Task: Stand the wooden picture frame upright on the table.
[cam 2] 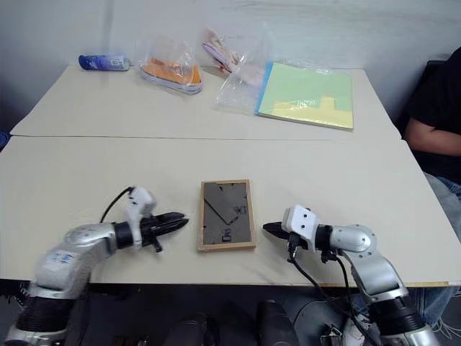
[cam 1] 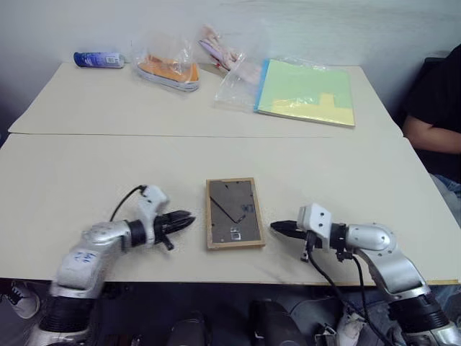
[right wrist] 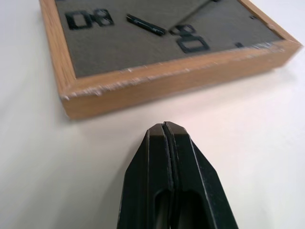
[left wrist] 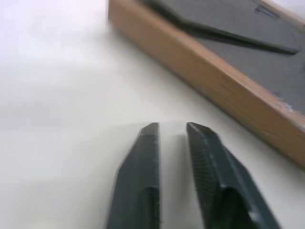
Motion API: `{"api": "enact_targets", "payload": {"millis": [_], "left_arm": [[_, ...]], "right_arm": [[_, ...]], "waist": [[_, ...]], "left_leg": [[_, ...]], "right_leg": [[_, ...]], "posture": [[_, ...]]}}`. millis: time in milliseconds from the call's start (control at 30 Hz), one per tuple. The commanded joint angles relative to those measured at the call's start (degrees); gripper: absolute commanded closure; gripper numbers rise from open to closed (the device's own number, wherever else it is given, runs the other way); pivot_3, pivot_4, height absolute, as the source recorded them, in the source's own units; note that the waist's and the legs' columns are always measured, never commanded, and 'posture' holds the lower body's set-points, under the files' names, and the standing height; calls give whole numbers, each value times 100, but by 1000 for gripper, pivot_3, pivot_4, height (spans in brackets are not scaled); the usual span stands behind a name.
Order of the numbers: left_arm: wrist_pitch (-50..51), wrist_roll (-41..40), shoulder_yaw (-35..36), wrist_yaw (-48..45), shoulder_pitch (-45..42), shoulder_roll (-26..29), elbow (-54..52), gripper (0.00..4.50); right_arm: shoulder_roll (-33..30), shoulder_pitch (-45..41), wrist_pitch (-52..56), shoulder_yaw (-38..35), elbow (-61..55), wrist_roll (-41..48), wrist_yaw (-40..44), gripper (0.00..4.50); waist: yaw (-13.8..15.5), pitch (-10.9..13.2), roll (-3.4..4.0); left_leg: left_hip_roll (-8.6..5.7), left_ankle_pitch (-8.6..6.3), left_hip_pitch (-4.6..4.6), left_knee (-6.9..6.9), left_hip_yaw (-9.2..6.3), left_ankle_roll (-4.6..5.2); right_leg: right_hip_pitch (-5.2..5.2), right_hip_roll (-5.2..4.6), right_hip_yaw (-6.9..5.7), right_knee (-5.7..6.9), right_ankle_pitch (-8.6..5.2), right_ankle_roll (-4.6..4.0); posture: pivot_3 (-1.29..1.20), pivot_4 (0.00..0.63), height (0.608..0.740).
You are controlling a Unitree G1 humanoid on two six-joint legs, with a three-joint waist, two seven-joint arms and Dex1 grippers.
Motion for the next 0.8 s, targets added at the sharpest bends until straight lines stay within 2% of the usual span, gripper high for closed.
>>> {"api": "enact_targets", "payload": {"millis": [33,100,233,533,767,800], "left_arm": [[2721,-1346,512,-189,-499,225,24,2341],[3532,-1589,374,94,-932,190,403,1786],[3683,-2729,-161,890,-1535,149,1338,631],[3683,-4170,-1092,2929,-2177,-323,2035,631],[3683,-4938,-933,4123,-2394,-775,2477,631],[3683,-4996,-848,4260,-2399,-840,2519,813]], "right_arm": [[-70,-46,71,46,-361,75,62,4500],[-28,-85,129,127,-405,27,12,4500],[24,-172,242,271,-468,-46,-85,4500],[87,-322,436,553,-621,-168,-175,4500],[149,-276,485,653,-695,-258,-273,4500],[145,-261,487,646,-688,-256,-289,4500]], "waist": [[8,0,0],[64,2,-4],[81,1,-6],[118,0,-7],[180,-1,-6],[180,-1,-6]], "left_leg": [[-1,0,-1,0,-1,0],[-10,2,-4,4,-12,4],[-16,1,-4,7,-21,6],[-18,4,-1,9,-23,1],[-27,4,6,17,-50,2],[-27,4,7,18,-56,2]], "right_leg": [[0,0,-1,0,0,0],[5,-5,-7,-1,0,0],[9,-9,-10,0,0,1],[11,-11,-10,2,0,1],[38,-19,-27,-6,0,1],[42,-19,-33,-8,0,1]], "posture": [[0,150,740],[0,150,740],[0,150,740],[0,150,740],[0,150,740],[0,150,740]]}}
